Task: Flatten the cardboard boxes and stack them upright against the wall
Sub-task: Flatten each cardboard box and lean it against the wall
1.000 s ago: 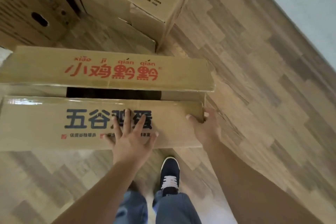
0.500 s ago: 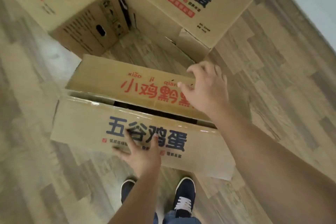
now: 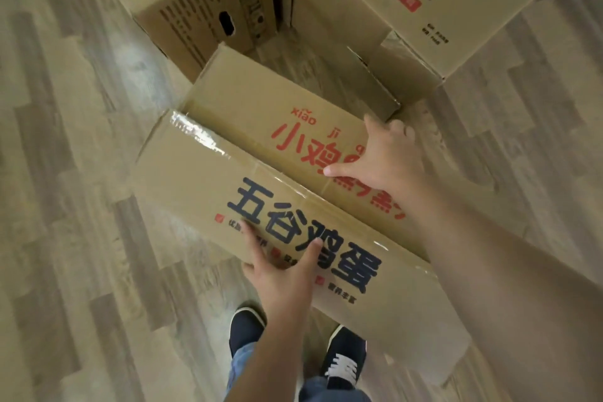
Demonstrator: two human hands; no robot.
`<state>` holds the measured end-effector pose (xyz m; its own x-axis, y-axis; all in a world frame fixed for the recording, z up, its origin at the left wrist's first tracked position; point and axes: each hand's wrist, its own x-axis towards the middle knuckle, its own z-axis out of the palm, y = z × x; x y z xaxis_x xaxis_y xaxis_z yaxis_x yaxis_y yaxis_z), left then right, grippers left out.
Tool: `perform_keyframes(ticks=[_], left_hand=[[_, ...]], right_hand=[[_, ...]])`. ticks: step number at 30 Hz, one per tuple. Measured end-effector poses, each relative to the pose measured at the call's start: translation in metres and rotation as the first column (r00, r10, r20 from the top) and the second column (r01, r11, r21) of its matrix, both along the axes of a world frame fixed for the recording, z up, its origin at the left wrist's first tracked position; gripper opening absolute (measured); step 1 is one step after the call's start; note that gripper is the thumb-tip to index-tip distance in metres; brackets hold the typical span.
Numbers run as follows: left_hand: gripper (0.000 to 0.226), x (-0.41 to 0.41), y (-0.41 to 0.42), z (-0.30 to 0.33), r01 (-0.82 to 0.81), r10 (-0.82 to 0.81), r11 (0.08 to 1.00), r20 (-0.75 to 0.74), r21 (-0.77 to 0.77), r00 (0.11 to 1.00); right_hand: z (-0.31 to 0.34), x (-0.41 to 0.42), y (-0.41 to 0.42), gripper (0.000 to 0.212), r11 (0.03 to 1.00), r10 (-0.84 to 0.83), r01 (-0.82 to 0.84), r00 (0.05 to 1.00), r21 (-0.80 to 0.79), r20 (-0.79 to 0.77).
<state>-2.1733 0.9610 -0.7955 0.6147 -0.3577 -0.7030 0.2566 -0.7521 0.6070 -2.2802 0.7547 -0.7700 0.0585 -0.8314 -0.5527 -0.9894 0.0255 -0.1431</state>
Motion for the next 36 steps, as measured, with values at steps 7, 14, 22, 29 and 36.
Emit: perform_keyframes(ticks=[7, 14, 22, 29, 36], left_hand=[[0.122, 0.057, -0.039, 0.005, 0.290, -0.302, 0.948, -0.092, -0.129, 0.949], [0.104, 0.073, -0.068, -0.027, 0.260, -0.263, 0.964, -0.079, -0.053, 0.961], [0.070, 0.084, -0.068, -0.020, 0.280, -0.279, 0.960, -0.206, -0.026, 0.938], [0.066, 0.081, -0.079, 0.085, 0.421, -0.426, 0.905, -0.104, -0.063, 0.899], [0.063, 0.056, -0.059, 0.223, 0.603, -0.604, 0.792, 0.022, -0.095, 0.796]], right_hand=[[-0.019, -0.064, 0.044, 0.141, 0.897, -0.435, 0.421, 0.894, 0.134, 0.105], [-0.033, -0.083, 0.060, 0.104, 0.781, -0.624, 0.538, 0.694, 0.318, 0.358], [-0.030, -0.076, 0.074, 0.096, 0.792, -0.597, 0.593, 0.702, 0.146, 0.388], [0.062, -0.092, 0.104, 0.107, 0.694, -0.679, 0.708, 0.581, 0.132, 0.449], [0.189, -0.110, 0.175, 0.116, 0.560, -0.762, 0.819, 0.448, 0.128, 0.468]])
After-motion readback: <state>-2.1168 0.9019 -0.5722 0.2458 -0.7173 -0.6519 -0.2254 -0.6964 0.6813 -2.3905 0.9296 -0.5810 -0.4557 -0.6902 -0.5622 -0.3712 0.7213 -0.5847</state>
